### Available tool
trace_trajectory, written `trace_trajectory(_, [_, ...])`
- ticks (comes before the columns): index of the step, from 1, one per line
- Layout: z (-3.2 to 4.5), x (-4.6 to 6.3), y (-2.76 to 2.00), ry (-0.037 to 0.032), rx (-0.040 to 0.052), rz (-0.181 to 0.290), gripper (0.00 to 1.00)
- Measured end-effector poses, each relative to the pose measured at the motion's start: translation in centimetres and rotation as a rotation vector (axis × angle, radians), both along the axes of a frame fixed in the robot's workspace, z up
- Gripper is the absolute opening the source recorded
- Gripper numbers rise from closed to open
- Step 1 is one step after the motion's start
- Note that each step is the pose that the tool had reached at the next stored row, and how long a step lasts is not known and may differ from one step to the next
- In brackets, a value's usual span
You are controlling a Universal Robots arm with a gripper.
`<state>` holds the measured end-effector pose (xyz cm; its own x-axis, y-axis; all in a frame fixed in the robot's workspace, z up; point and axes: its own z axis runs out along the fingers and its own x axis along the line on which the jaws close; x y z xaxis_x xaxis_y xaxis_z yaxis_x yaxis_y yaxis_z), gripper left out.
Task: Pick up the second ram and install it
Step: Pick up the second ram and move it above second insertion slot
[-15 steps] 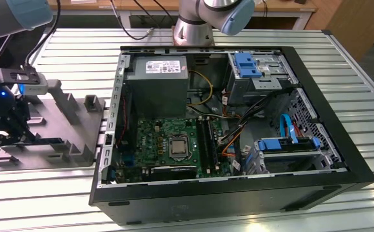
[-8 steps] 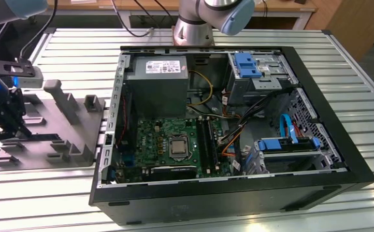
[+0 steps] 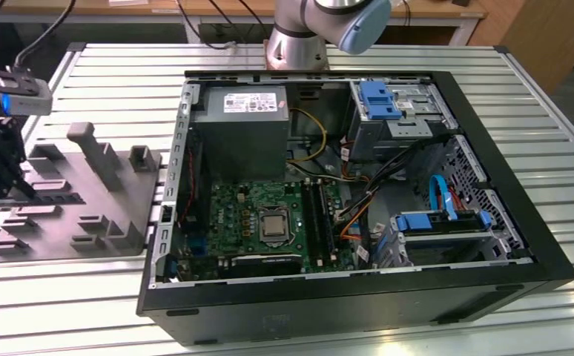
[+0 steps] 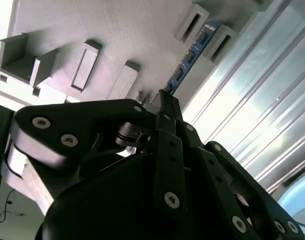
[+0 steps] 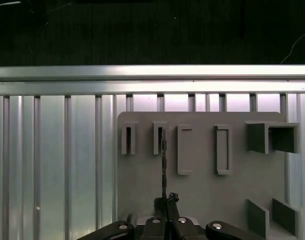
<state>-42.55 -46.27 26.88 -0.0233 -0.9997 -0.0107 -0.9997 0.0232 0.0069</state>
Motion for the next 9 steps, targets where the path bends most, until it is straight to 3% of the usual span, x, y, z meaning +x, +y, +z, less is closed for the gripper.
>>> trace_trajectory(5, [1.87, 0.0, 0.00, 0.0001, -0.0001, 0.000, 0.11])
trace_trajectory(9, [2.58, 0.0, 0.00, 0.0000, 0.0000, 0.000, 0.11])
